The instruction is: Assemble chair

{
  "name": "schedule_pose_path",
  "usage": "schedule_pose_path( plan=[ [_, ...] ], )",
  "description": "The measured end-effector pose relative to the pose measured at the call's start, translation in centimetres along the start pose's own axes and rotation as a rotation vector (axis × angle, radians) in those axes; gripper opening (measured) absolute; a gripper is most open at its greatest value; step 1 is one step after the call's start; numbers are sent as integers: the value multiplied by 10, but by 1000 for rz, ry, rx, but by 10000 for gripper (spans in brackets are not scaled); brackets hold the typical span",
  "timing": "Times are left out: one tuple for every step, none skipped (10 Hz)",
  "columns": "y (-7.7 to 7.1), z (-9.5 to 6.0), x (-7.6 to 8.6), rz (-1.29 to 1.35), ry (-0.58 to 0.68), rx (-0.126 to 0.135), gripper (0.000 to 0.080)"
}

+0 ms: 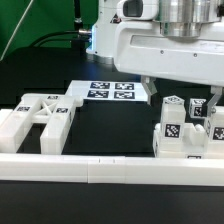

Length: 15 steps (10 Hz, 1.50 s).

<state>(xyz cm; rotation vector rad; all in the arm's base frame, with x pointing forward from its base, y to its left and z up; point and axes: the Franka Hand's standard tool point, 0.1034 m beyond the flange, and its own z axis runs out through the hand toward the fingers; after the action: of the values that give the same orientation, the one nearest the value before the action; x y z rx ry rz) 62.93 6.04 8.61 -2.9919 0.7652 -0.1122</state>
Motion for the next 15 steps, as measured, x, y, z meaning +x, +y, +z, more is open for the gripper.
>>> schedule_pose_path(
  plan=[
    [1,0,0,-81,1,0,648],
    [1,0,1,-128,3,0,648],
    [1,0,1,-163,3,-1,648],
    [3,1,1,-243,5,-3,648],
    [4,1,2,-319,14,-4,648],
    [6,2,3,-387,18,-5,648],
    [9,3,4,-407,23,-5,648],
    [10,3,5,-404,23,-6,619],
    [11,3,6,-402,23,-6,619],
    [11,3,6,-403,23,-6,438],
    [11,3,6,-393,23,-6,438],
    [11,3,6,-377,23,-6,283],
    [11,3,6,-374,23,-6,284],
    [11,3,6,-294,22,-3,284],
    [11,3,5,-224,22,-3,284]
  ],
)
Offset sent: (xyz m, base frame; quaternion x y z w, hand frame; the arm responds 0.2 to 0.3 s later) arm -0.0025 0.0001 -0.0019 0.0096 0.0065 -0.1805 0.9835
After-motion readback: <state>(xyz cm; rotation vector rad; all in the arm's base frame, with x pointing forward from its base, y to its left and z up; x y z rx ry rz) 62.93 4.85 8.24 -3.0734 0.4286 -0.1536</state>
